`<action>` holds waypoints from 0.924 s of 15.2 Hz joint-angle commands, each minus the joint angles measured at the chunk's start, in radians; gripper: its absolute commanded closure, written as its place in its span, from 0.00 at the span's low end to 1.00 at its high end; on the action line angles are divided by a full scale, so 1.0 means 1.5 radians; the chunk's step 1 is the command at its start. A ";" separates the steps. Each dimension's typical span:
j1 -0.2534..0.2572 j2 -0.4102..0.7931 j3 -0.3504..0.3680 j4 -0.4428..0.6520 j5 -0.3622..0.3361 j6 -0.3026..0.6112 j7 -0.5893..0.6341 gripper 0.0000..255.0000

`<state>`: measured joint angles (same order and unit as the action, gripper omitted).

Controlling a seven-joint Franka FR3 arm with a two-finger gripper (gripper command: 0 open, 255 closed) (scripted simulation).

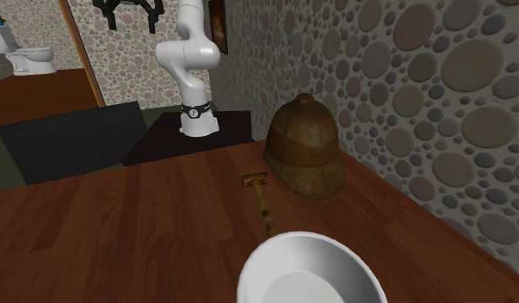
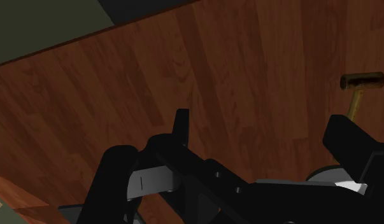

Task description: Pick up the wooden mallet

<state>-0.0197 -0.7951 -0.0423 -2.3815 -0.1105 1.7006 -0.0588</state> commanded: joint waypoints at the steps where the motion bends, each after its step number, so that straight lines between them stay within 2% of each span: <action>1: 0.000 0.000 0.000 0.000 0.000 0.000 0.000 0.00; 8: 0.031 0.090 0.032 -0.053 0.041 0.128 0.043 0.00; 14: 0.058 0.195 0.060 -0.067 0.074 0.238 0.074 0.00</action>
<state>0.0623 -0.5342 0.0434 -2.4826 -0.0063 2.0276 0.0471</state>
